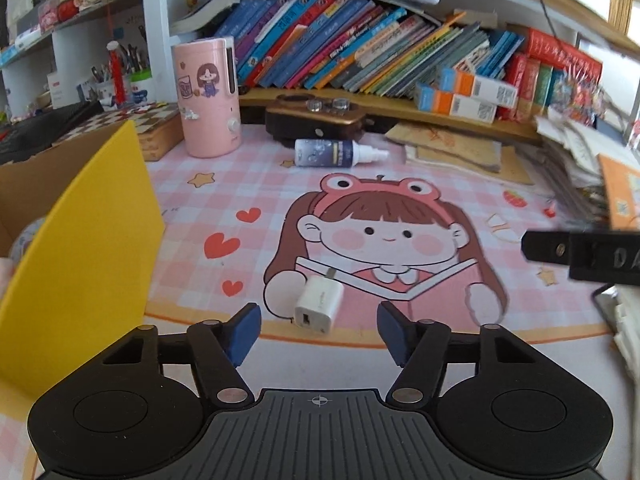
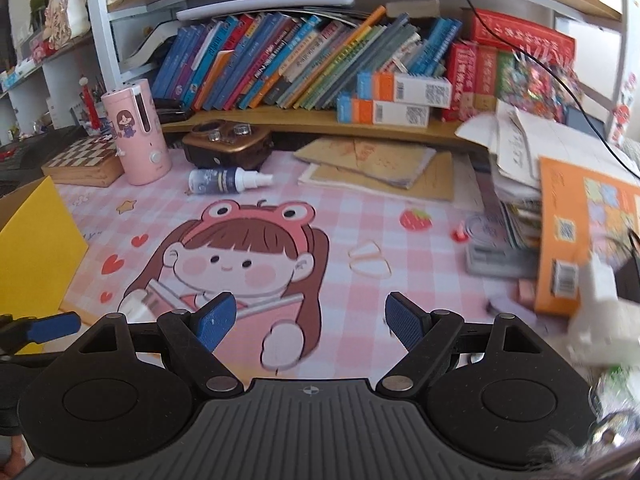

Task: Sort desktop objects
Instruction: 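Move the left tool to the white charger plug while the right tool approaches the lotion bottle, then grasp the white charger plug with the left tool while the right tool grasps the lotion bottle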

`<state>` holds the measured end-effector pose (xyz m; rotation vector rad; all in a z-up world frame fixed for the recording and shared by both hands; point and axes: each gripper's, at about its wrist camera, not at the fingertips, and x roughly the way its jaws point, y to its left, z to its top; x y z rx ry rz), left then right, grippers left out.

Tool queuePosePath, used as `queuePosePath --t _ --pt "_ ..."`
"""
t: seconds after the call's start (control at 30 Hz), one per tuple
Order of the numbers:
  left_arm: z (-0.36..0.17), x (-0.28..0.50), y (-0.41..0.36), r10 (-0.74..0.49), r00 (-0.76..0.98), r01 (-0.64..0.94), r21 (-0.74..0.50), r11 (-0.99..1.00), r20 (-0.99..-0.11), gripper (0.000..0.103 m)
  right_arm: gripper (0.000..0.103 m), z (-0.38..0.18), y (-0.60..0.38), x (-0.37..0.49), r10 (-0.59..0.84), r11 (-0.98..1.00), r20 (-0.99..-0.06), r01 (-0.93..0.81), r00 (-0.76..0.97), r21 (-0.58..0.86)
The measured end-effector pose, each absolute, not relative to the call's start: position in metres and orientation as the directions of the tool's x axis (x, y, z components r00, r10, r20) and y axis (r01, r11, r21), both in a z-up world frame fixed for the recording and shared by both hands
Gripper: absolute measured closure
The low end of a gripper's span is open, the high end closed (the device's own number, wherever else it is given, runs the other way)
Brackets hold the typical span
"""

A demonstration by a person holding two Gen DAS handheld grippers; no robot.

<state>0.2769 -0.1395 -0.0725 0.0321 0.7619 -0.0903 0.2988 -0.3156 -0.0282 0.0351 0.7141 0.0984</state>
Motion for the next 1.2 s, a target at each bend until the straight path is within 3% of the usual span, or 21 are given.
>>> queuePosePath --t 0.27,0.33,0.4,0.47,0.9,1.2 --pt "-0.094 0.303 -0.147 -0.072 0.695 0.098 -0.004 0.995 -0.715 0.053 0.022 -0.038 -0.309 0.325 0.130 0.990 -0.655 -0.130 0.745 0.049" --pt "-0.096 0.306 -0.148 -0.071 0.694 0.094 -0.008 0.996 -0.717 0.059 0.022 -0.040 -0.308 0.330 0.141 0.989 -0.656 -0.142 0.741 0.051" --pt "-0.098 0.309 -0.149 -0.065 0.693 0.091 -0.002 0.996 -0.718 0.075 0.022 -0.042 -0.305 0.336 0.152 0.986 -0.659 -0.155 0.737 0.054" --pt "-0.098 0.309 -0.147 -0.063 0.698 0.086 -0.004 0.996 -0.714 0.079 0.022 -0.044 -0.302 0.343 0.165 0.984 -0.658 -0.170 0.735 0.056" --pt "-0.029 0.286 -0.113 -0.036 0.806 -0.022 -0.091 0.996 -0.591 0.079 0.022 -0.064 -0.258 0.423 0.297 0.918 -0.616 -0.396 0.730 -0.027" --pt "-0.018 0.284 -0.098 -0.012 0.804 -0.067 -0.110 0.992 -0.594 0.079 0.022 -0.078 -0.224 0.482 0.357 0.844 -0.602 -0.523 0.714 -0.120"
